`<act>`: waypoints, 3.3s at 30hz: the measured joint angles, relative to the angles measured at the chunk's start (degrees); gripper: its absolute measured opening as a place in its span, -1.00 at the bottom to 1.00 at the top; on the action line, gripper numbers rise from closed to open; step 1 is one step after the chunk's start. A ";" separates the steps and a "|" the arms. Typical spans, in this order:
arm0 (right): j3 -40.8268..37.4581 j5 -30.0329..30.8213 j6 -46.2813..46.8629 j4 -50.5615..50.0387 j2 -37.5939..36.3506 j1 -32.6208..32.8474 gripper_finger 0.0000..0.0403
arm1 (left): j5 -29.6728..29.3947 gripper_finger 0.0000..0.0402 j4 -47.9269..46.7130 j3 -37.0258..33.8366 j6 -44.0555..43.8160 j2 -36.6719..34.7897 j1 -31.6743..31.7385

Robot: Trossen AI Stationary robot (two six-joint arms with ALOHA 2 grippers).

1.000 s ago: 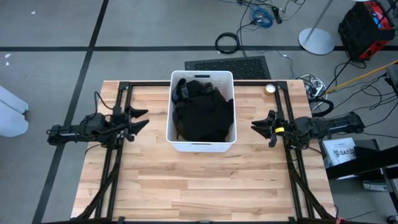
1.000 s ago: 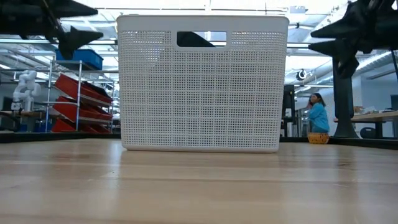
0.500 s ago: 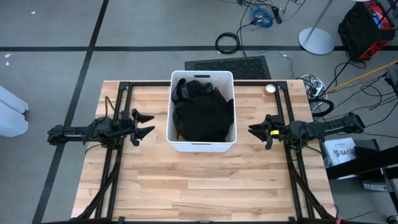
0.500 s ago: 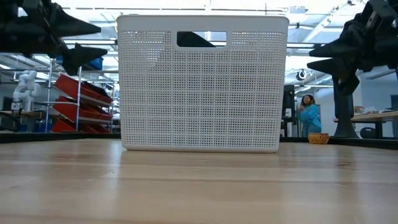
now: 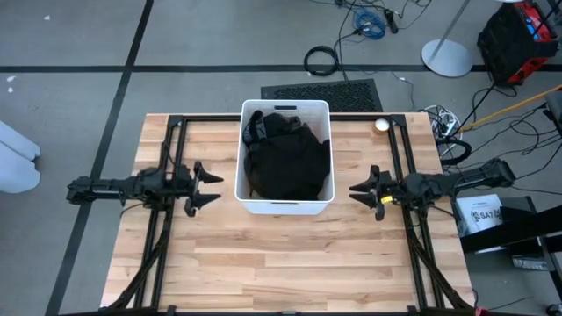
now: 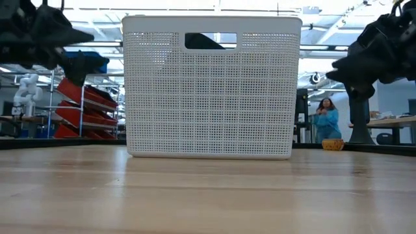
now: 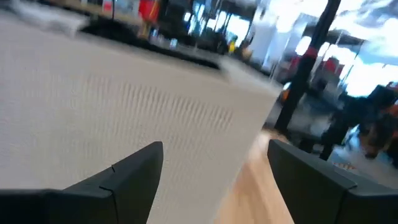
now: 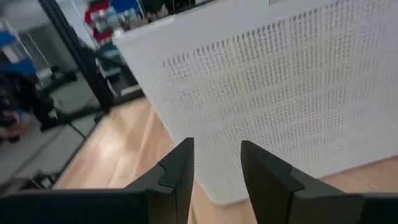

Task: Sort clothes
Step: Return to Home Position

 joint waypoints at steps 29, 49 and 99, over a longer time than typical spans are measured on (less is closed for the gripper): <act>0.02 -1.66 -17.52 -0.97 5.84 0.00 -0.41 | -0.75 0.49 -1.51 0.02 9.15 4.44 0.00; 0.02 -1.52 -17.52 -0.85 0.30 -0.55 -0.41 | -0.92 0.49 -1.41 0.02 9.11 4.44 0.00; 0.04 -1.55 -17.52 -0.94 -5.62 -0.50 -0.41 | -0.86 0.49 -1.39 0.02 9.09 4.44 0.00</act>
